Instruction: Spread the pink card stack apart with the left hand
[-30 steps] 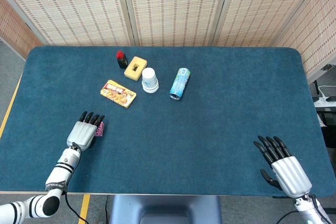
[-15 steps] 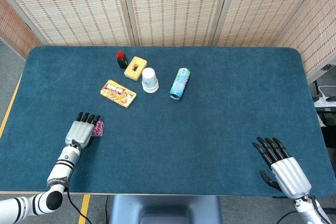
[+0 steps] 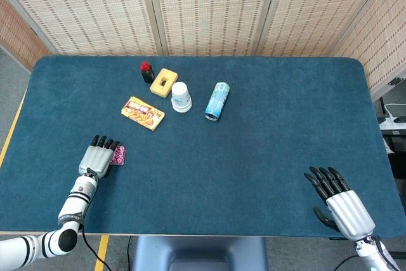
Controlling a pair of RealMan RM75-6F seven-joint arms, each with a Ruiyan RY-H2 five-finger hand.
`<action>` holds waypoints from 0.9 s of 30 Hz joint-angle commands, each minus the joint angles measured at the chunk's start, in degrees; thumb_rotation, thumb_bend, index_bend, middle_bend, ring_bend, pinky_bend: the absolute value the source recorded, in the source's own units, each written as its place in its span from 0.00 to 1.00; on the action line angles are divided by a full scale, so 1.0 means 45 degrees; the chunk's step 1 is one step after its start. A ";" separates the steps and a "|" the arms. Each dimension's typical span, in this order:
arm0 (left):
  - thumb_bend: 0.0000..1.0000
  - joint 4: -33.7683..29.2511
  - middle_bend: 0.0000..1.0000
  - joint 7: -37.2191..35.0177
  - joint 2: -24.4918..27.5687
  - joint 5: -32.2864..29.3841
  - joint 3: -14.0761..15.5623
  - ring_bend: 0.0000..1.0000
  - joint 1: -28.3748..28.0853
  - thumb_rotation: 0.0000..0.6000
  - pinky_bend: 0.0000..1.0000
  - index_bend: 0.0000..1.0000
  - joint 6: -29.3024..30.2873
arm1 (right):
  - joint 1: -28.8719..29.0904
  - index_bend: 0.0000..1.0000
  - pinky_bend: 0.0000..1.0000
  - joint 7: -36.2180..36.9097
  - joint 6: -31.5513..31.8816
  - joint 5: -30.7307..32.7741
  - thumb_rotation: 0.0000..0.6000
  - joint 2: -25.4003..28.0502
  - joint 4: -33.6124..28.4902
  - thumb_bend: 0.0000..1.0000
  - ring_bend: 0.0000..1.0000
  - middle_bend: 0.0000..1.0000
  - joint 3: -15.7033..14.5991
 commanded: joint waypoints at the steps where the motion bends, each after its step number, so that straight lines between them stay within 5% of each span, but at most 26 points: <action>1: 0.45 0.0157 0.13 -0.0145 -0.0071 0.0033 0.0057 0.00 -0.0056 1.00 0.01 0.11 -0.0050 | 0.0012 0.00 0.00 -0.0021 -0.0034 0.0034 1.00 -0.0008 -0.0005 0.30 0.00 0.00 0.0009; 27: 0.46 0.0720 0.18 0.0243 -0.0437 -0.0725 0.0424 0.00 -0.0465 1.00 0.02 0.18 0.0159 | 0.0012 0.00 0.00 -0.0143 -0.0161 0.0150 1.00 -0.0021 -0.0066 0.30 0.00 0.00 0.0006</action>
